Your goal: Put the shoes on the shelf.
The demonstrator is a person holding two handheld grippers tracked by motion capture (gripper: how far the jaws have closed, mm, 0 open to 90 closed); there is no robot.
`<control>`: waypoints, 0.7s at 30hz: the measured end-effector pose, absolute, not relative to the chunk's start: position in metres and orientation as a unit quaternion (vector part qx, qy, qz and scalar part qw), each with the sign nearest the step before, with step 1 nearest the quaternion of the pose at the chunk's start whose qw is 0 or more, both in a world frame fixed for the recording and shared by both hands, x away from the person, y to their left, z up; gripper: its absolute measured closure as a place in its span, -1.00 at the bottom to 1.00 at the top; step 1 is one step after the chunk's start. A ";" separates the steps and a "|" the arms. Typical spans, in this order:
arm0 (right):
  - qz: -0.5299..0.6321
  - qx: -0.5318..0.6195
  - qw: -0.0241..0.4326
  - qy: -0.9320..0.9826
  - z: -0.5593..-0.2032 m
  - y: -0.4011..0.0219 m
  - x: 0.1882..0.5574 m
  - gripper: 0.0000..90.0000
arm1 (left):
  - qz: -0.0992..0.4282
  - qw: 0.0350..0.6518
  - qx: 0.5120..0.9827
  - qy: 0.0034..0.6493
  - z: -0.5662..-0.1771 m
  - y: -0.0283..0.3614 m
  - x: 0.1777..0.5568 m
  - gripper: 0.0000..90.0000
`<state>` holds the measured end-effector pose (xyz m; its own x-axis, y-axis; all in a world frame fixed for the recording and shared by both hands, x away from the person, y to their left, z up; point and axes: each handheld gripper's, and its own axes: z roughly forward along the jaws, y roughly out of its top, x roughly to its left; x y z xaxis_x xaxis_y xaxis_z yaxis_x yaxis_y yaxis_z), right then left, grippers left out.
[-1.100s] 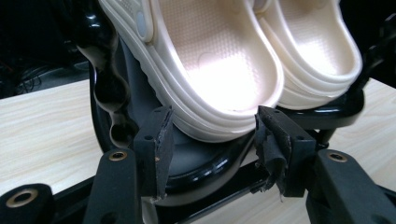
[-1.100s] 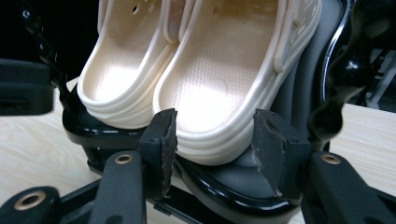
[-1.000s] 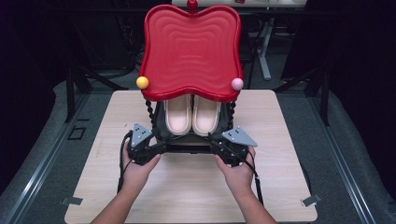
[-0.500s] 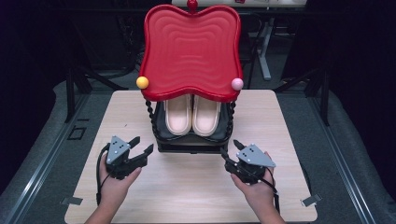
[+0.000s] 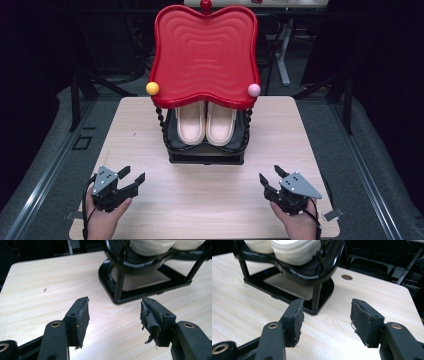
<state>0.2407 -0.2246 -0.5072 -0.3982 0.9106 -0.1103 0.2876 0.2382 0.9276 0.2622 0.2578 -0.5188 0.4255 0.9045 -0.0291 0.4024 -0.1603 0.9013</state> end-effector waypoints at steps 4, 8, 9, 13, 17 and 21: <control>0.442 0.429 0.343 0.709 -0.516 -0.228 0.241 -0.06 | 0.280 0.446 0.718 0.456 -0.530 0.259 0.263 -0.11; 0.427 0.427 0.348 0.717 -0.525 -0.230 0.243 -0.06 | 0.274 0.432 0.728 0.456 -0.540 0.260 0.266 -0.11; 0.426 0.429 0.345 0.717 -0.527 -0.230 0.244 -0.06 | 0.273 0.430 0.730 0.455 -0.543 0.260 0.267 -0.11; 0.431 0.449 0.325 0.712 -0.538 -0.234 0.246 -0.06 | 0.256 0.424 0.737 0.461 -0.553 0.259 0.268 -0.11; 0.412 0.459 0.317 0.720 -0.548 -0.237 0.249 -0.05 | 0.249 0.416 0.746 0.456 -0.561 0.257 0.271 -0.11; 0.414 0.472 0.300 0.718 -0.554 -0.239 0.253 -0.03 | 0.236 0.412 0.754 0.454 -0.568 0.253 0.274 -0.11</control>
<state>0.2528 -0.2392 -0.5542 -0.3742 0.9265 -0.0392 0.4298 0.2107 0.8780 0.2743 0.2532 -0.5679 0.4769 0.8788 -0.0185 0.4901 -0.2484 0.8355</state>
